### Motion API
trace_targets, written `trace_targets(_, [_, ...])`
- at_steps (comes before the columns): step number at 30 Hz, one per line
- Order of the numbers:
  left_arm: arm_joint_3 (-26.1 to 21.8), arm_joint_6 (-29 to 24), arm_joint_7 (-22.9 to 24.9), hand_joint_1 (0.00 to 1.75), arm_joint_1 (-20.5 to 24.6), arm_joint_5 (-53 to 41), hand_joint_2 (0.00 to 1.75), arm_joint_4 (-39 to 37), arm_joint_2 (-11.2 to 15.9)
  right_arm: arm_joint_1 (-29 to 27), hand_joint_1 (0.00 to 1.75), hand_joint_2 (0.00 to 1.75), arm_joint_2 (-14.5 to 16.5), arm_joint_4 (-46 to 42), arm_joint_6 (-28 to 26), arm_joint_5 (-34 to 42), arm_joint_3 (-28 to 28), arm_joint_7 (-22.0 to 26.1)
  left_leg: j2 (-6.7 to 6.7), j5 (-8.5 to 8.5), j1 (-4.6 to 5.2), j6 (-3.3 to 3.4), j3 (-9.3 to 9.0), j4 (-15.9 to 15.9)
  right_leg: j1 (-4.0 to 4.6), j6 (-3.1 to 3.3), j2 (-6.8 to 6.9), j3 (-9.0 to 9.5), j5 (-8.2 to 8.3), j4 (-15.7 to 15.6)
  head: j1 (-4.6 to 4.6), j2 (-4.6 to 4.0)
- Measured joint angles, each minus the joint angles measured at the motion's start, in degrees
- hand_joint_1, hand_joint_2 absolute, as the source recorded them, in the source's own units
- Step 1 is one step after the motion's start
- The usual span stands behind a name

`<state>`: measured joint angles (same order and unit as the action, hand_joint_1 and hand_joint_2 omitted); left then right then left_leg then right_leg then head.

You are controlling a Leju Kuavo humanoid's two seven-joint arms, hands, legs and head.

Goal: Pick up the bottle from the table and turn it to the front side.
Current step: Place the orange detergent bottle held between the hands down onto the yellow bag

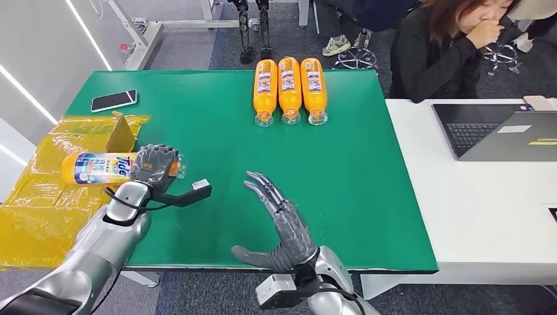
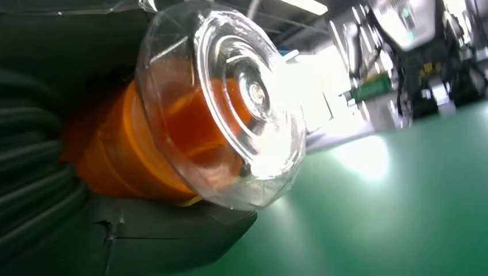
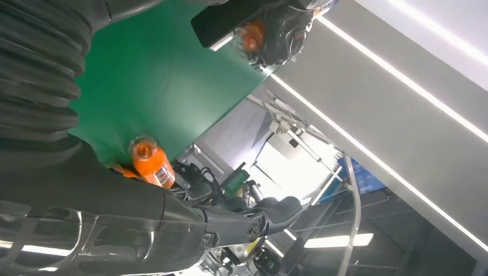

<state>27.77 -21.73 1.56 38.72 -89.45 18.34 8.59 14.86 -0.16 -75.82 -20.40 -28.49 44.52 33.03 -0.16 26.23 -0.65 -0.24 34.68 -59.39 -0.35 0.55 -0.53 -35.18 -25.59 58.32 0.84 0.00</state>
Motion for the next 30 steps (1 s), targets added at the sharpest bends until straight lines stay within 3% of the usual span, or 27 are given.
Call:
trace_targets(2, [0.9, 2.6, 1.9, 0.36, -0.4, 0.1, 1.75, -0.8, 0.6, -1.4, 0.00, 1.75, -0.7, 0.4, -0.4, 1.8, 0.0, 0.6, 0.00, 0.01, 0.00, -0.02, 0.02, 0.0, 0.00, 0.00, 0.00, -0.01, -0.01, 0.0, 0.00, 0.00])
trace_targets(3, [1.3, 3.6, 2.7, 0.16, -0.7, 0.2, 1.75, -1.2, 0.8, -2.2, 0.00, 1.75, -1.2, 0.6, -0.6, 2.7, -0.1, 0.8, 0.00, 0.02, 0.00, -0.03, 0.03, 0.0, 0.00, 0.01, 0.00, -0.03, -0.01, 0.0, 0.01, 0.00])
trace_targets(5, [1.7, 5.2, 3.9, 0.00, -1.3, 0.6, 1.75, -1.9, 1.4, -3.9, 0.00, 1.75, -2.1, 0.9, -0.9, 3.9, -0.3, 0.8, 0.00, 0.04, 0.00, -0.05, 0.06, 0.0, 0.00, 0.01, 0.00, -0.06, -0.02, 0.0, 0.01, 0.00])
trace_targets(13, [2.0, 8.8, 8.8, 0.00, -2.1, 0.7, 1.75, -3.0, 3.6, -9.7, 0.00, 1.75, -4.0, 0.7, -1.9, 5.0, -3.2, 0.0, 0.00, 0.04, 0.01, -0.06, 0.03, 0.0, 0.00, 0.02, 0.01, -0.02, -0.02, 0.0, 0.01, 0.00])
trace_targets(21, [2.0, 10.0, 9.7, 0.00, -2.1, 1.3, 1.75, -3.1, 5.1, -13.4, 0.00, 1.75, -4.5, -0.9, -2.2, 4.3, -4.7, -0.3, 0.03, 0.03, 0.01, -0.08, -0.07, 0.0, -0.01, 0.05, 0.00, 0.01, -0.02, 0.1, 0.01, 0.00])
trace_targets(26, [0.6, 7.1, 8.8, 0.00, -2.7, 4.4, 1.75, -3.2, 5.8, -14.9, 0.00, 1.75, -4.5, -2.1, -1.8, 3.5, -5.4, -0.6, 0.03, -0.01, 0.00, -0.13, -0.08, 0.0, -0.01, 0.07, 0.00, -0.01, -0.01, 0.1, 0.00, 0.00])
trace_targets(30, [-2.4, 1.6, 6.0, 0.00, -3.9, 8.2, 1.75, -3.2, 6.0, -15.8, 0.00, 1.75, -4.5, -3.1, -3.3, 2.4, -6.4, -1.8, 0.05, -0.02, 0.00, -0.15, -0.05, 0.0, -0.01, 0.08, -0.01, -0.04, -0.01, 0.1, 0.00, 0.00])
